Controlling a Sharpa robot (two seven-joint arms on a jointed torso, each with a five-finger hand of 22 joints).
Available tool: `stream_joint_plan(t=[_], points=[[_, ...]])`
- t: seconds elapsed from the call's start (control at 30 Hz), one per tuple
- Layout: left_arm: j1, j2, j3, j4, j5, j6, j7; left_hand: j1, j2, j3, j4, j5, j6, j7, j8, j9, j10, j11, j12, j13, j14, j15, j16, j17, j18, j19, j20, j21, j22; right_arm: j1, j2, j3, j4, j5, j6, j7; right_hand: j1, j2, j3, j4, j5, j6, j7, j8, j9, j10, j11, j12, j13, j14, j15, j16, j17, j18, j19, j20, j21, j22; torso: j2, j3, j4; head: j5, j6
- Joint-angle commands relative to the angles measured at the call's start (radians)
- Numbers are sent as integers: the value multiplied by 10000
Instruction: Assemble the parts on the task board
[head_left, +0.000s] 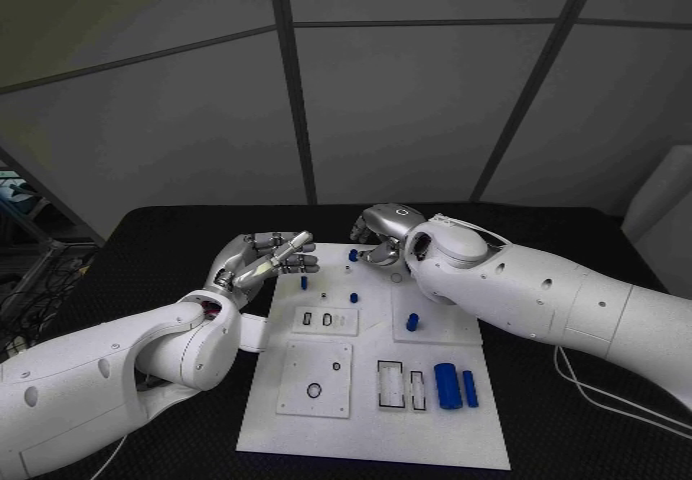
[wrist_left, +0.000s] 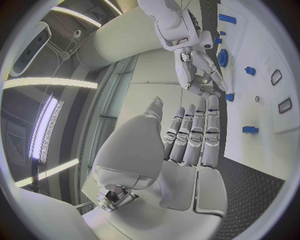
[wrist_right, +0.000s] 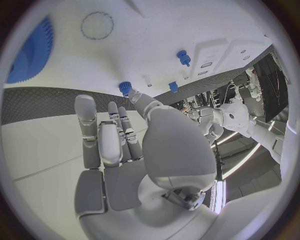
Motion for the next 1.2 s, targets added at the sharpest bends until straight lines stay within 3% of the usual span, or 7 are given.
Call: stream_joint_plan(t=[0.03,0.23,0.47,0.6,0.63,0.77,1.2], points=[[17,-25,10,-10,-68,104,42,71,34,12,-76,-32,-10,90,-40,-15,0,62,-52,-12,-69,-25,-64,18,-178,80,-12,-67,-17,21,-628,16,675,647,-775,129,-10,-58,-125,39,118,74,74,52,39,175,-78,149,32,301,-6,-19,-18,-32,-46,-7,-6,25,-36,15,-71,-59,44],[16,-85,10,-40,-68,105,42,69,36,12,-78,-33,-10,90,-45,-14,-3,63,-58,-12,-73,-23,-74,20,-178,83,-11,-68,-18,32,-2262,186,1959,2123,-226,-76,-302,-248,-518,310,700,311,214,145,85,1540,-196,935,344,344,-125,120,215,-110,257,-12,264,449,-101,79,-249,-77,112],[14,-25,9,-108,-68,129,55,70,41,14,-82,-33,-2,82,-45,-13,0,61,-61,-11,-75,-22,-82,23,-178,87,-10,-69,-20,39,-3259,235,2282,2874,727,-280,-166,-387,-2052,961,1035,-238,13,194,78,2493,-484,2489,1621,485,-366,570,931,-247,772,-232,716,1178,-127,162,-377,-173,195],[13,90,9,-141,-68,170,51,70,41,14,-82,-33,-2,82,-45,-13,0,61,-61,-11,-75,-22,-82,23,-178,87,-10,-69,-20,39,-3219,239,2062,2793,983,-440,181,-356,-2743,1330,1101,-609,2,174,50,2359,-502,3698,2735,553,-390,817,1345,-291,890,-281,843,1373,-88,194,-383,-194,172],[12,114,9,-152,-68,178,46,70,41,14,-82,-33,-2,82,-45,-13,0,61,-61,-11,-75,-22,-82,23,-178,87,-10,-69,-20,38,-3170,240,1981,2770,1034,-478,943,-139,-3462,1976,1225,-851,50,316,92,1407,-526,5024,4114,558,-455,925,1485,-410,920,-103,894,1437,-85,194,-383,-191,164],[11,165,9,-181,-68,202,25,68,44,14,-84,-34,6,75,-44,-11,2,58,-64,-10,-77,-22,-89,25,-178,90,-10,-70,-22,37,-2992,240,1720,2806,1218,-600,1140,-321,-3819,2862,1002,-1229,138,345,39,1200,-383,6090,5085,605,-245,1096,1798,-328,1006,-182,1041,1666,-73,213,-373,-213,136],[6,196,9,-217,-68,239,6,65,44,13,-83,-34,8,73,-44,-10,1,58,-65,-10,-79,-21,-92,26,-178,91,-9,-70,-22,31,-2460,238,1148,2562,1425,-978,1276,-123,-4032,2895,910,-1240,137,705,70,2084,-352,9798,9029,783,-225,1633,2824,-471,1382,-116,1609,2532,-56,212,-360,-224,45]])
